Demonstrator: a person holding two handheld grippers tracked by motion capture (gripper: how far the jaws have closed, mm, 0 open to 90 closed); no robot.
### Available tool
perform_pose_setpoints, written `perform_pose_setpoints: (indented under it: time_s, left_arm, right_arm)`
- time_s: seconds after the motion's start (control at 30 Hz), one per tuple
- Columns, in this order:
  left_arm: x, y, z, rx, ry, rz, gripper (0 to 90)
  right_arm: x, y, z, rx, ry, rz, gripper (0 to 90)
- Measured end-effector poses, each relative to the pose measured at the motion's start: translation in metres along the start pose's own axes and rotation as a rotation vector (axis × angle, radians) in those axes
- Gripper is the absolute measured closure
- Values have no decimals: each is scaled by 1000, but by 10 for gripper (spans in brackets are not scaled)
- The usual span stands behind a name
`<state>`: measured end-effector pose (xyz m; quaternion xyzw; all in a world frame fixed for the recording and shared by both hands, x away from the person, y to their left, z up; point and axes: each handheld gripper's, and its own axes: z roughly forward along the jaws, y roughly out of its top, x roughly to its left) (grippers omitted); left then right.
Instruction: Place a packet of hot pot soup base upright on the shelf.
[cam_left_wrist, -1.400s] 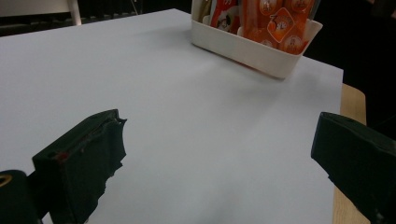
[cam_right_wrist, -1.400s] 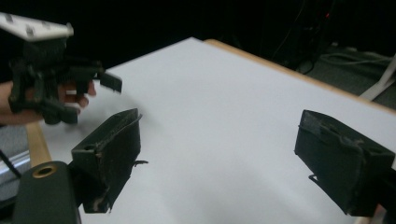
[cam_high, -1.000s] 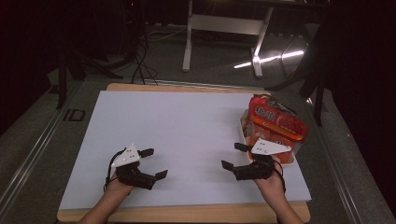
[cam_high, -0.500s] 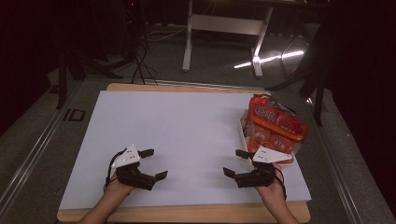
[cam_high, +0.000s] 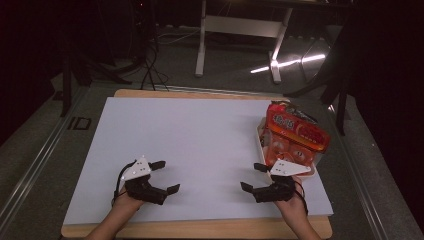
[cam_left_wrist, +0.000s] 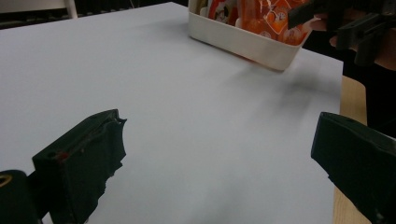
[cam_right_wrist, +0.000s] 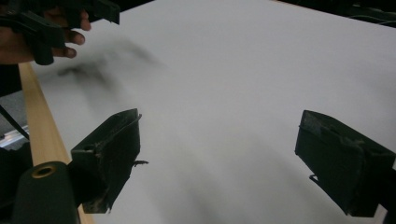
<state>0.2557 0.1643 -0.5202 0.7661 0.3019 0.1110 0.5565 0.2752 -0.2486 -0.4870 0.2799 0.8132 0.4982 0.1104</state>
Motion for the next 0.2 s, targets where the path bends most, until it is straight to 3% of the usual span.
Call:
perform_pose_setpoints:
  time_s: [0.2]
  left_arm:
    - [0, -1, 1, 2, -5, -8, 27]
  right_arm:
    - [-3, -2, 1, 5, -11, 3, 139]
